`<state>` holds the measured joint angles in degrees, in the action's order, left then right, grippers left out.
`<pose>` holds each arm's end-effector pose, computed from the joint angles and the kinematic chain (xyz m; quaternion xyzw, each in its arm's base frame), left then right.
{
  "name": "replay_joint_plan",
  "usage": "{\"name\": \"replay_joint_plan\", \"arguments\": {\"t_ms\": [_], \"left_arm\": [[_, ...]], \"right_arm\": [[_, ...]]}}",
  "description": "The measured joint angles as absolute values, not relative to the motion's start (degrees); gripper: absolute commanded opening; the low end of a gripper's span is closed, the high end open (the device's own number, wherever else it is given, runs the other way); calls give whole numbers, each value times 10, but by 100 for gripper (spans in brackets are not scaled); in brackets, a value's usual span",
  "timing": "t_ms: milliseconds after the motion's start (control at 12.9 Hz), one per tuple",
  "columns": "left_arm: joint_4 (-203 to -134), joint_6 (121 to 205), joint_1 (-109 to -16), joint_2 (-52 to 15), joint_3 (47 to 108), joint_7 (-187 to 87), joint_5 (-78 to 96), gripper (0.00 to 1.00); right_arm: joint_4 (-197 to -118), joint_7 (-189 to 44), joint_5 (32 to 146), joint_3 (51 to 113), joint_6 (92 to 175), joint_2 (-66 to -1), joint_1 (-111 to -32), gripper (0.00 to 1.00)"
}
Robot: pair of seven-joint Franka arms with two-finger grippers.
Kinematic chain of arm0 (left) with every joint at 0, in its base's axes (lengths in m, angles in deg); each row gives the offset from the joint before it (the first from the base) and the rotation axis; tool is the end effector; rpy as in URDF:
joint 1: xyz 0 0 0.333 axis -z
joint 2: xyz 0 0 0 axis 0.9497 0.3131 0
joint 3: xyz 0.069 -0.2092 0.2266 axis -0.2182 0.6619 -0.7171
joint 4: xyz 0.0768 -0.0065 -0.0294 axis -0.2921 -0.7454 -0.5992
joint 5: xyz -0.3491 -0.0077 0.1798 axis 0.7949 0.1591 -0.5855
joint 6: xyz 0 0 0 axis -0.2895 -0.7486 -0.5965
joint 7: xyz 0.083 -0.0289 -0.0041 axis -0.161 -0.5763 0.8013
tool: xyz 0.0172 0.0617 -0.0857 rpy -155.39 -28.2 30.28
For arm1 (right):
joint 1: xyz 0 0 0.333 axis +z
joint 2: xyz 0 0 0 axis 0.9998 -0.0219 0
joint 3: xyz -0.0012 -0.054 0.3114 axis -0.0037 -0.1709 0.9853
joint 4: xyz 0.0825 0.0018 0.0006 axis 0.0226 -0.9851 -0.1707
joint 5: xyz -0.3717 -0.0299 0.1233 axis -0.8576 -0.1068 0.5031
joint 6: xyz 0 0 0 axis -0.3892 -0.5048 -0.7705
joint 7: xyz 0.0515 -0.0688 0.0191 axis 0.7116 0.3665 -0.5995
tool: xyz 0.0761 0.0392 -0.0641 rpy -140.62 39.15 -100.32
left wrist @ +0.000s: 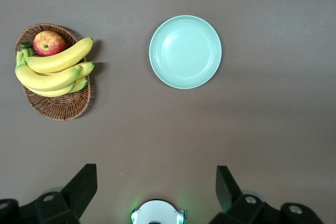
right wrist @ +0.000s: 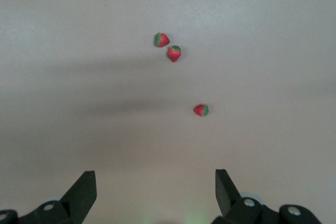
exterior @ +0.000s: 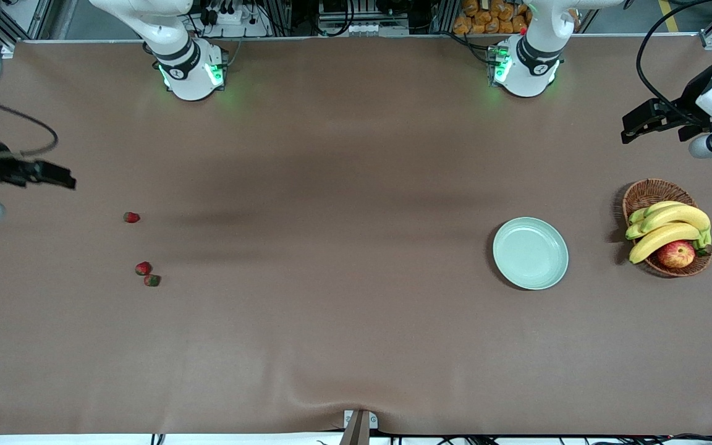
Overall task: Collect all strawberries into plate
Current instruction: 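Reach the right gripper down toward the three red strawberries, then close the right gripper on one strawberry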
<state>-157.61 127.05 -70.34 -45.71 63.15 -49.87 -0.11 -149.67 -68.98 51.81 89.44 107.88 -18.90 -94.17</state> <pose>0.5266 -0.0483 0.6399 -0.9985 -0.0131 0.0524 0.0099 0.5907 -0.0367 0.5270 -0.9960 0.0195 0.0869 0.0074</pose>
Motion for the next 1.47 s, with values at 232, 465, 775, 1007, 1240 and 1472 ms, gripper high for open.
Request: {"name": "replay_joint_plan", "arguments": {"t_ms": [232,465,775,1007,1240,1472], "left_arm": [[-1576,1270,-703,-456,632,-499,-1,100],[-1576,1270,-702,-453,633,-499,-1,100],[-1576,1270,-702,-450,634,-499,-1,100],[-1576,1270,-703,-448,634,-499,-1,100],[-1576,1270,-703,-444,634,-499,-1,100],[-1576,1271,-702,-442,634,-499,-1,100]], "right_arm": [[-1500,-721,518,894,1153,-255,-938,100],[-1502,-730,516,893,1230,-320,-938,100],[-1509,-757,515,888,1311,-383,-943,100],[-1560,-764,515,885,1388,-399,-959,100],[-1615,-764,515,884,1449,-405,-972,100],[-1625,-753,517,883,1454,-414,-978,100]]}}
